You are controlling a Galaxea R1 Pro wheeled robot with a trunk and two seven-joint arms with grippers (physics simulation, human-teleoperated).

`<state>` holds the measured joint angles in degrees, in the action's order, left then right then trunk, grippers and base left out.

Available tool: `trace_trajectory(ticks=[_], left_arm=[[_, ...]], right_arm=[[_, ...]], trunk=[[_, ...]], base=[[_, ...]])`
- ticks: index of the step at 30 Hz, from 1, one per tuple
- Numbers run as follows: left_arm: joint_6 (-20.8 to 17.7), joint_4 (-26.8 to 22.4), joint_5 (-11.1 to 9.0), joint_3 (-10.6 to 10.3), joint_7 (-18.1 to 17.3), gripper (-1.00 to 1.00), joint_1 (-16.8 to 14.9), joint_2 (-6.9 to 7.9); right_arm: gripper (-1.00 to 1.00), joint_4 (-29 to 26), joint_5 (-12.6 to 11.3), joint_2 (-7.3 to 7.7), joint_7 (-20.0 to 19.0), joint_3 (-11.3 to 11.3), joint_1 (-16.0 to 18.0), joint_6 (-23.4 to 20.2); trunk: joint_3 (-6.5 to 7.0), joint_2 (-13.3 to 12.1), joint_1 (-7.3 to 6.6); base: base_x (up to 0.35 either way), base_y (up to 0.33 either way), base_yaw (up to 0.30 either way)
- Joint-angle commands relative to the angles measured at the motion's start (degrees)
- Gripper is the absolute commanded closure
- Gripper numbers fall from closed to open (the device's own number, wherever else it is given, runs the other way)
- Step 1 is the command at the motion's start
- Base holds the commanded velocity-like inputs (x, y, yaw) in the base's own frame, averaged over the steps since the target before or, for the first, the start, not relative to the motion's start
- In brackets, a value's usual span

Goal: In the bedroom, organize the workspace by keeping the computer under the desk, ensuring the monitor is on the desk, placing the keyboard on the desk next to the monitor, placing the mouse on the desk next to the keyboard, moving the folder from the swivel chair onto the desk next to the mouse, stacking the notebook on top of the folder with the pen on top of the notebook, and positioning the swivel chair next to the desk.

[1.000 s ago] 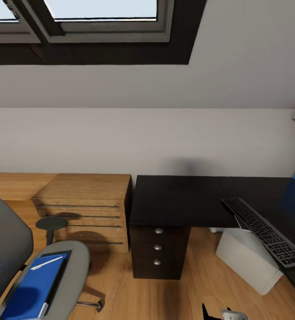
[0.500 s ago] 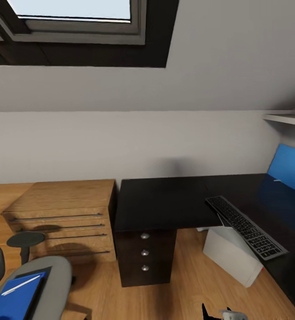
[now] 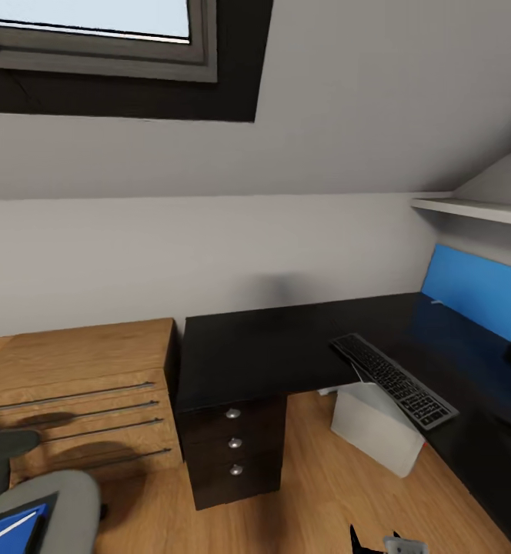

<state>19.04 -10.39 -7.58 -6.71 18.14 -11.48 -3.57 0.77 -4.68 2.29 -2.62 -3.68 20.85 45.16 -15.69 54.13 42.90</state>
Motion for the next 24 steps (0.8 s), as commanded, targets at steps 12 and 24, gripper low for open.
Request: trace_trajectory(ticks=[12, 24], left_arm=[[0.2, 0.0, -0.6, -0.5, 0.2, -1.00, 0.0, -0.02], [0.7, -0.1, -0.7, -0.5, 0.7, -1.00, 0.0, -1.12]], right_arm=[[-1.00, 0.1, -0.1, 0.00, -0.3, -0.4, 0.1, 0.2], [-1.00, 0.0, -0.1, 0.00, -0.2, -0.3, 0.1, 0.2]], trunk=[[0.35, 0.1, 0.00], [1.84, -2.4, -1.31]], base=[[0.000, 0.028, -0.284], [0.000, 0.000, -0.281]])
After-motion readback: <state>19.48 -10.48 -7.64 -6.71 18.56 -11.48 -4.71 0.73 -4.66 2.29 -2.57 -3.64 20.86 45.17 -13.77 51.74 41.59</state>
